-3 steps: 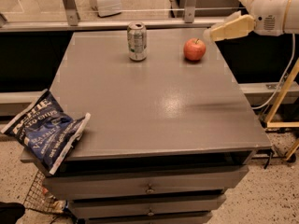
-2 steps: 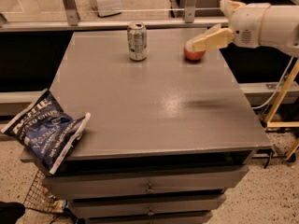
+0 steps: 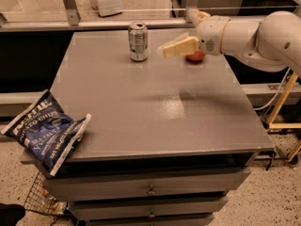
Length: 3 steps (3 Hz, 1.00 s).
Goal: Move 7up can near blue chip bag
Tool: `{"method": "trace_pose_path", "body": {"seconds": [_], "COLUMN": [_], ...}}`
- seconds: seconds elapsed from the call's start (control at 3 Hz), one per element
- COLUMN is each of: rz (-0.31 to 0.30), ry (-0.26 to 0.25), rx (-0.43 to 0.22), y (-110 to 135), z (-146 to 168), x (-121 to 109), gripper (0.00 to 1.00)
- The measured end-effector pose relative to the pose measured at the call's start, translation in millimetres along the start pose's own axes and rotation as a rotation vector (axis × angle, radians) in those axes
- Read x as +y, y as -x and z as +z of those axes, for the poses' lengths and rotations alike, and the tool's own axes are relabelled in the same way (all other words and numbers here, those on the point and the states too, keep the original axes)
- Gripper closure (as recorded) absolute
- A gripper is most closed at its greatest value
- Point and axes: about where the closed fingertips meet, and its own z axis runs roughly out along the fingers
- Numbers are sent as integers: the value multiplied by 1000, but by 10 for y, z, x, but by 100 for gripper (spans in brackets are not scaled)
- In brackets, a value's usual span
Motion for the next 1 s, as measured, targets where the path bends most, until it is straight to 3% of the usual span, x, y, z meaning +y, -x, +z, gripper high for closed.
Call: {"method": "trace_pose_path", "body": {"seconds": [0.33,1.0], "rz": [12,15], "ry": [13,-30], "rx": [5,53], "y": [-7,-214], "z": [285,829], "x": [28,-170], "gripper": [0,0]}}
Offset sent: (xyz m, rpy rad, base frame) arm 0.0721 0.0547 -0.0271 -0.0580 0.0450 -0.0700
